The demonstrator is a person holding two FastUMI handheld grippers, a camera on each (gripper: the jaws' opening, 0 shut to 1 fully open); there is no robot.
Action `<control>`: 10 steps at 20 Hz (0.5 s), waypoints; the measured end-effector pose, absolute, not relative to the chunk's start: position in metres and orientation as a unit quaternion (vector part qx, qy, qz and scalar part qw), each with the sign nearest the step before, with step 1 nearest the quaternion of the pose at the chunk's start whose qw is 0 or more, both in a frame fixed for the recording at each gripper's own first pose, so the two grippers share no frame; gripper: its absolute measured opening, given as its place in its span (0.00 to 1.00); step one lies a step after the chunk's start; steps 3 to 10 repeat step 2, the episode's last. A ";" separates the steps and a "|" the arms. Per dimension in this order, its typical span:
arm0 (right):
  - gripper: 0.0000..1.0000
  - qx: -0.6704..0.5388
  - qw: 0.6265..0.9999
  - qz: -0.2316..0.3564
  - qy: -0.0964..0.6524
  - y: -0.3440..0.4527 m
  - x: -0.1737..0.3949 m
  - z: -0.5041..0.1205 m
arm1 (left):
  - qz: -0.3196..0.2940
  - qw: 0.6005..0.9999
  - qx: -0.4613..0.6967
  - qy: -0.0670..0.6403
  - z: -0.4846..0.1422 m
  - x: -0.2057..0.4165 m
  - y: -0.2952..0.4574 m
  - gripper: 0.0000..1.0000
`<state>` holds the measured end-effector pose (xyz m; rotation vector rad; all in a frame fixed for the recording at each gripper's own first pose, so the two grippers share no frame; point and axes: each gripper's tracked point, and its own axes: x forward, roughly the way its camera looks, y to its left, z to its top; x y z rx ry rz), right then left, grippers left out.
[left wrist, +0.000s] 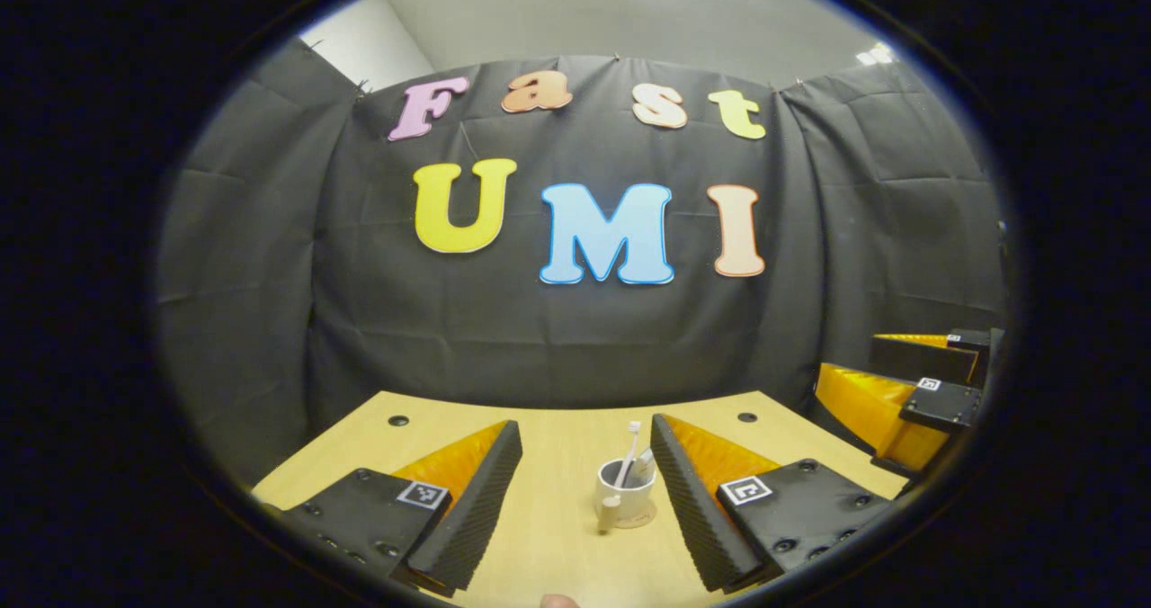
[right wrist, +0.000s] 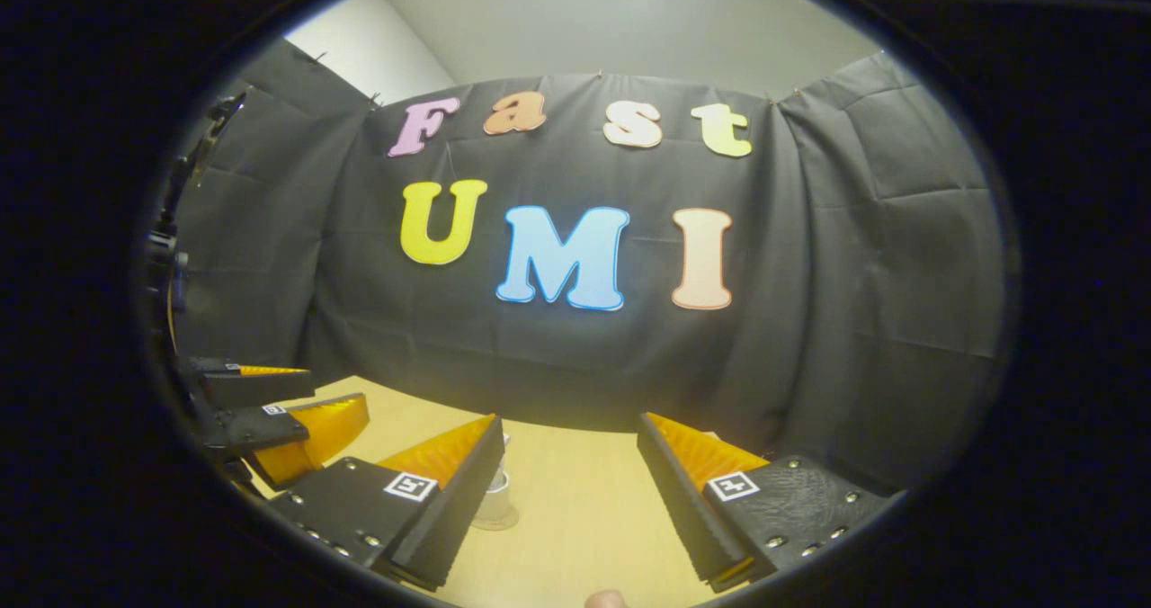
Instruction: Put the toothbrush and toothpaste on the desktop into the cup, then pick up the cup and place it on the coaster on the desktop.
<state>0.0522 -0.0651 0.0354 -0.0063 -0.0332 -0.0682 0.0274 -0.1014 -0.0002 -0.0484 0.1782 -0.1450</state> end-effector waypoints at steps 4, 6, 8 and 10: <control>0.93 0.000 0.999 -0.038 -0.017 -0.069 0.050 0.034 | -0.066 0.994 -0.023 0.085 0.002 0.025 -0.102 0.87; 0.93 0.000 0.999 -0.038 -0.017 -0.069 0.050 0.034 | -0.066 0.994 -0.023 0.085 0.002 0.025 -0.102 0.87; 0.93 0.000 0.999 -0.038 -0.017 -0.069 0.050 0.034 | -0.066 0.994 -0.023 0.085 0.002 0.025 -0.102 0.87; 0.93 0.000 0.999 -0.038 -0.017 -0.069 0.050 0.034 | -0.066 0.994 -0.023 0.085 0.002 0.025 -0.102 0.87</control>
